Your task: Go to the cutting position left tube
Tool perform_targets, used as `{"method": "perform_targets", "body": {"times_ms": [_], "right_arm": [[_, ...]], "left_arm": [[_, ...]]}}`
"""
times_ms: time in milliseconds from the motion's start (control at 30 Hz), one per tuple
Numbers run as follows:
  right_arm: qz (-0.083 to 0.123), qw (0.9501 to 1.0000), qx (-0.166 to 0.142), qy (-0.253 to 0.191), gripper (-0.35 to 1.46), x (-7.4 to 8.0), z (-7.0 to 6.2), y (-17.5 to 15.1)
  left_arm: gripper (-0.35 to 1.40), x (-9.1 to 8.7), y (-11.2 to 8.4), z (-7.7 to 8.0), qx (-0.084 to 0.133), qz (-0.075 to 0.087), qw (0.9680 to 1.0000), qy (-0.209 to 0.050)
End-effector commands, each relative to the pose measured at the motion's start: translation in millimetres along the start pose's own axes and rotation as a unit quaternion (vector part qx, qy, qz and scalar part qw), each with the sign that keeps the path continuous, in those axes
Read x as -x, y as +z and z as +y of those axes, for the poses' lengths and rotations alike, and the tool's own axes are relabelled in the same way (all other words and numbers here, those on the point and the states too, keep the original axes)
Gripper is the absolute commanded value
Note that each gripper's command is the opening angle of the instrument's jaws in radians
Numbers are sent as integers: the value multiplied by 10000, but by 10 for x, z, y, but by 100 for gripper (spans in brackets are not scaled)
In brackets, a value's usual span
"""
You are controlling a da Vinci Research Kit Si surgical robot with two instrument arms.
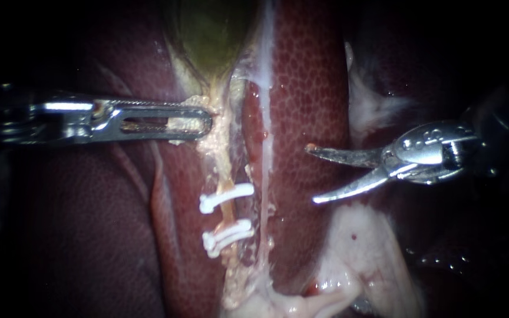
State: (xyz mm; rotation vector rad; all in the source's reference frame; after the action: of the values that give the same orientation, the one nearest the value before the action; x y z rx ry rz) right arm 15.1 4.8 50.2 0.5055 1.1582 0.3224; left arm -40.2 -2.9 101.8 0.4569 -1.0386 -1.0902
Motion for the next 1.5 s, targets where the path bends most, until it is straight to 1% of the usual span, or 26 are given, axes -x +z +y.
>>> {"method": "perform_targets", "body": {"times_ms": [33, 133, 200, 267, 367, 567, 667, 767, 967, 1100, 1200, 1300, 1400, 1500], "right_arm": [[2, 10000, -3, 1, 143, 0, 0, 0], [2, 10000, -3, 1, 143, 0, 0, 0], [1, 10000, -2, 2, 143, 0, 0, 0], [1, 10000, 0, 2, 143, 0, 0, 1], [1, 10000, 2, 3, 143, 0, 1, 1], [1, 10000, 4, 3, 143, 0, 1, 1], [1, 10000, 4, 3, 143, 0, 1, 1], [1, 10000, 6, 4, 143, 0, 1, 2], [6, 10000, -26, -2, 143, 3, 2, 6], [38, 9999, -136, -31, 143, 16, 3, 20], [11, 9996, -244, -108, 143, 31, 4, 42], [-62, 9994, -352, 32, 143, 53, 5, 71], [-52, 9987, -480, 151, 143, 73, 7, 97], [-113, 9979, -587, 265, 143, 95, 9, 125]], "left_arm": [[-35, 0, -1, 0, -2, 1, 10000, 0], [-35, 2, -4, 1, -16, 9, 10000, -5], [-35, 8, -10, 1, -39, 24, 10000, -17], [-35, 14, -16, 1, -75, 46, 10000, -32], [-35, 25, -30, -1, -39, 56, 10000, -60], [-35, 45, -60, -7, -2, -81, 9999, -130], [-35, 53, -70, -8, 18, -129, 9998, -128], [-35, 58, -76, -8, 20, -171, 9998, -119], [-35, 56, -76, -8, 28, -177, 9998, -114], [-35, 56, -75, -8, 29, -177, 9998, -114], [-35, 55, -75, -8, 29, -178, 9998, -114], [-35, 55, -75, -8, 31, -178, 9998, -113], [-35, 55, -75, -8, 33, -179, 9998, -113], [-35, 54, -75, -9, 35, -181, 9998, -113]]}}
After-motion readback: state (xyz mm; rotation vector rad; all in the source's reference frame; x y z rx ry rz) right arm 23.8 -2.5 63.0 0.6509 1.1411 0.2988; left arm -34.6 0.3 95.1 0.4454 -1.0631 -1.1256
